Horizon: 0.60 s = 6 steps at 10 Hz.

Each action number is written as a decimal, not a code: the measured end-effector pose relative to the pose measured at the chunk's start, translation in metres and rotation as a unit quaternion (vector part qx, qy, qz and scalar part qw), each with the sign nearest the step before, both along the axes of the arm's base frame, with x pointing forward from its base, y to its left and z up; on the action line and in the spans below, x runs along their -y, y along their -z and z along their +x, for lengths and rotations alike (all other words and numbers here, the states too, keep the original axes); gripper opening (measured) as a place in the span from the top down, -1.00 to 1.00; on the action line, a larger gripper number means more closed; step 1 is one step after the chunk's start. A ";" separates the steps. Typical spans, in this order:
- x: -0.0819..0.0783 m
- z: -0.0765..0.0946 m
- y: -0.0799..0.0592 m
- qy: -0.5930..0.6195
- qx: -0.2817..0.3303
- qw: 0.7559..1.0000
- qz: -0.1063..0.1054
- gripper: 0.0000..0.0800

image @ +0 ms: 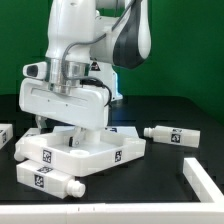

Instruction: Assemble desk

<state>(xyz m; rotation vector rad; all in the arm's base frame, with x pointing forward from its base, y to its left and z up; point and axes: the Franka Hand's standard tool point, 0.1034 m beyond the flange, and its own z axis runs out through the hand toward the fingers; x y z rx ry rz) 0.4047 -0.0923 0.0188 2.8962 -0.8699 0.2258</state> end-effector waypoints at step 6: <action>-0.027 0.004 -0.005 0.040 -0.010 0.999 0.033 0.88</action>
Offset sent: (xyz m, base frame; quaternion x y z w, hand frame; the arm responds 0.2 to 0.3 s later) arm 0.0000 0.0000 0.0000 0.0000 0.0000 0.0000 1.0000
